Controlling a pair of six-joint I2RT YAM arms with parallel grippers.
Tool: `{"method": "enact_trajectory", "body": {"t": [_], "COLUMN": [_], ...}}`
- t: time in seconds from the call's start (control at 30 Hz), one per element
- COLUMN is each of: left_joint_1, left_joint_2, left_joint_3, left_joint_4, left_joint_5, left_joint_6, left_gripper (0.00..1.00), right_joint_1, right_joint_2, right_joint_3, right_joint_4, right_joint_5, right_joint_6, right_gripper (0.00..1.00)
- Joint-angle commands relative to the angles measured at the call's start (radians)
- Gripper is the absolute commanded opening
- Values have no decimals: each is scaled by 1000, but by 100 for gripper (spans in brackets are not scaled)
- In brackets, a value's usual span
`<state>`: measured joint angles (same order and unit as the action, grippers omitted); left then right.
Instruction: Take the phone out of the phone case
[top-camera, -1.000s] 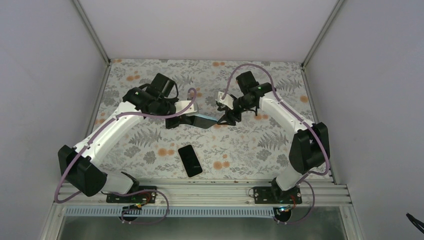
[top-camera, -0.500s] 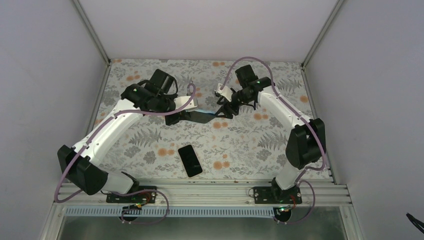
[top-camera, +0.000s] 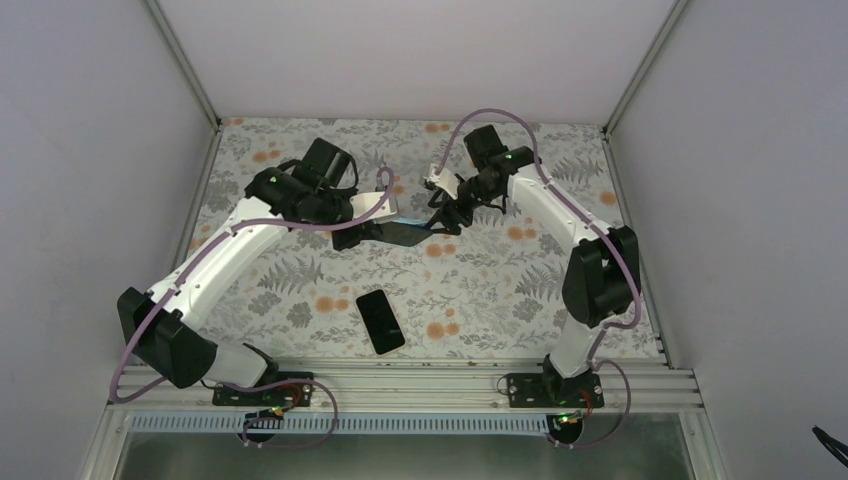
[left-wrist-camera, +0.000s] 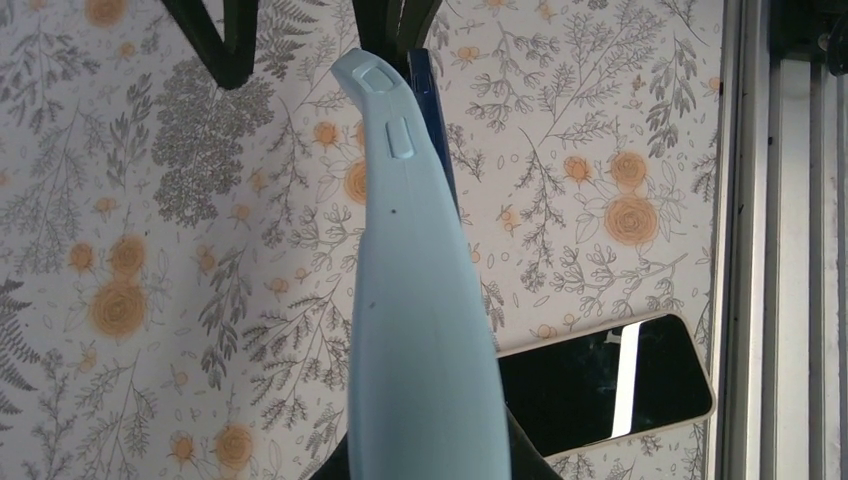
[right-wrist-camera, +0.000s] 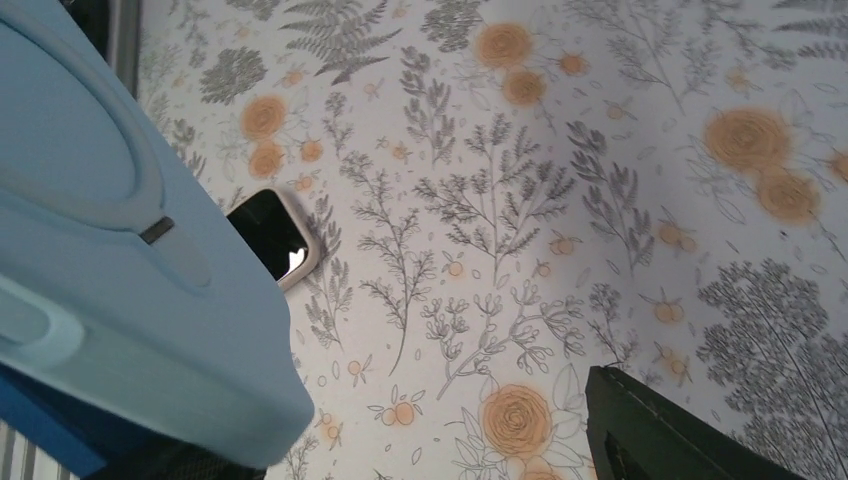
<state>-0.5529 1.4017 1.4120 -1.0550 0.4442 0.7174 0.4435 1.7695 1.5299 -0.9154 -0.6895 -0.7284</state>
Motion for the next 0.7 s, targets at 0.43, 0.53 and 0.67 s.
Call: {"method": "enact_trajectory", "body": {"t": [0.43, 0.53, 0.67], "left_joint_1": [38, 42, 45], "left_joint_2": [-41, -39, -1], "left_joint_3": [-47, -66, -41], "left_joint_4": [501, 598, 632], "left_joint_5": [-1, -38, -71], "left_joint_6": [-19, -28, -36], "left_gripper": [2, 2, 2], "right_joint_1": [174, 216, 252], "right_joint_2": [136, 126, 137], "right_joint_3": [148, 146, 180], "right_joint_4": [-372, -372, -372], "right_joint_5": [-502, -547, -556], "right_joint_6": [-439, -426, -378], "right_gripper": [67, 67, 66]}}
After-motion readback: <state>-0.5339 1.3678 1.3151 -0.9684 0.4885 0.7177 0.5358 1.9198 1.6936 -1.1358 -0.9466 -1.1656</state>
